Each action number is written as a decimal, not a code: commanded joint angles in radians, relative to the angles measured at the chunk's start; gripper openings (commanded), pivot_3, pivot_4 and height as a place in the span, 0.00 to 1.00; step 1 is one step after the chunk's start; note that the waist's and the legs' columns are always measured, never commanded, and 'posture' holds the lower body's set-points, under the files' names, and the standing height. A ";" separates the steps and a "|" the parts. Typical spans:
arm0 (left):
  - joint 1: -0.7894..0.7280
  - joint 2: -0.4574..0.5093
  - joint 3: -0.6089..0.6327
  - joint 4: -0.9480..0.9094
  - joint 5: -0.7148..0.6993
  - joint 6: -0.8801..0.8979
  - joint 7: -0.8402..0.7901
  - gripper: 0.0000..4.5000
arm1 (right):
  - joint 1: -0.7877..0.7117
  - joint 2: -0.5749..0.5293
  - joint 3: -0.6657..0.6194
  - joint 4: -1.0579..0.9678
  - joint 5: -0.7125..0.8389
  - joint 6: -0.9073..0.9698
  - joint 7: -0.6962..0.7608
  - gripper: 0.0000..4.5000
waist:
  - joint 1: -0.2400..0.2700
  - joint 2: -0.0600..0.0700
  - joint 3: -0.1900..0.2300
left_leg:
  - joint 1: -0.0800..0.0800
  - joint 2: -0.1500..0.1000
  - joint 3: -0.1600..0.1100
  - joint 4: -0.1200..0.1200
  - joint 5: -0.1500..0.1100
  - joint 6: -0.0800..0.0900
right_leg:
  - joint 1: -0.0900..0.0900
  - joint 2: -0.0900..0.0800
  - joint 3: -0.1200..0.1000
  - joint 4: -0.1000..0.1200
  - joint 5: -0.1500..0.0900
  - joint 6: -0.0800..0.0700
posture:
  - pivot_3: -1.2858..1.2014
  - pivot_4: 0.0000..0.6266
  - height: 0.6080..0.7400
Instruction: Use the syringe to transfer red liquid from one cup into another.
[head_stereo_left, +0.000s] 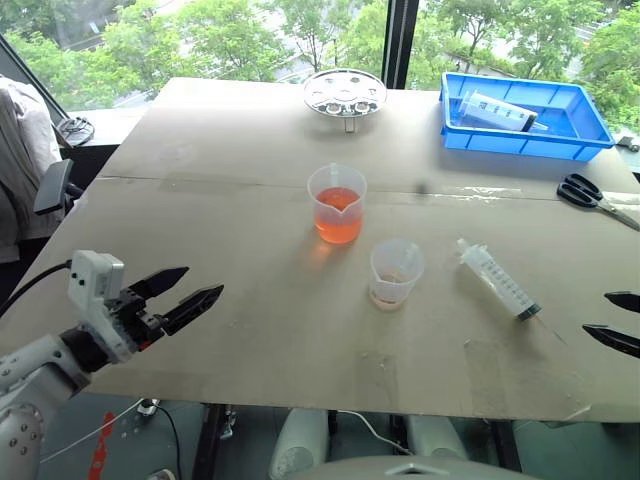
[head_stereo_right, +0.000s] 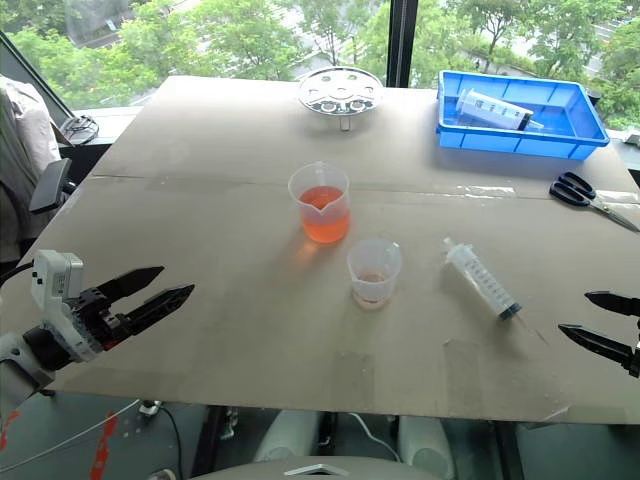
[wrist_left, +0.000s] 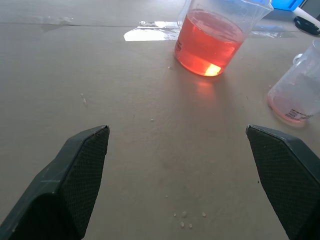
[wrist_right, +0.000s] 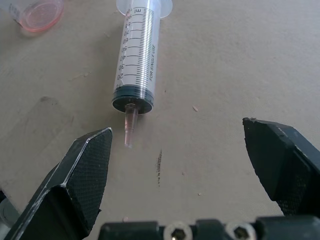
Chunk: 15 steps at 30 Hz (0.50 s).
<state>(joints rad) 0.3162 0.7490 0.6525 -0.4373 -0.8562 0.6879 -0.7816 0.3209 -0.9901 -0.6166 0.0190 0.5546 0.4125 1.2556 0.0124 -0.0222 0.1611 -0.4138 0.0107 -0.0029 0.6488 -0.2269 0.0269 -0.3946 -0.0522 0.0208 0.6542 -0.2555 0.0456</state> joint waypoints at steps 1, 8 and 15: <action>-0.073 0.042 -0.012 -0.059 -0.040 -0.002 -0.008 0.99 | -0.077 -0.017 -0.025 -0.103 0.067 0.074 -0.063 1.00 | 0.000 0.000 0.000 | 0.000 0.000 0.000 0.000 0.000 0.000 | 0.000 0.000 0.000 0.000 0.000 0.000 | 0.52 0.24 1.00; -0.266 0.131 -0.134 -0.221 -0.170 0.046 -0.030 0.99 | -0.434 -0.094 0.208 -0.362 0.150 0.521 -0.387 1.00 | -0.007 0.005 0.001 | 0.002 0.001 0.001 0.003 0.000 0.000 | 0.001 -0.001 0.000 0.003 0.002 -0.002 | 0.52 0.24 1.00; -0.332 0.183 -0.219 -0.284 -0.181 0.038 -0.079 0.99 | -0.753 -0.142 0.516 -0.367 0.102 0.763 -0.492 1.00 | -0.001 0.006 0.004 | -0.004 -0.001 0.001 -0.001 0.000 0.001 | -0.003 0.004 -0.002 -0.002 0.001 0.000 | 0.52 0.24 1.00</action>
<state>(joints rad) -0.0082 0.9171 0.4421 -0.6814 -1.0379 0.7481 -0.8332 -0.3855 -1.1078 -0.1498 -0.3374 0.6807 1.1144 0.7823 0.0118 -0.0158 0.1651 -0.4176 0.0100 -0.0019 0.6475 -0.2275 0.0277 -0.3980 -0.0486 0.0187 0.6518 -0.2543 0.0451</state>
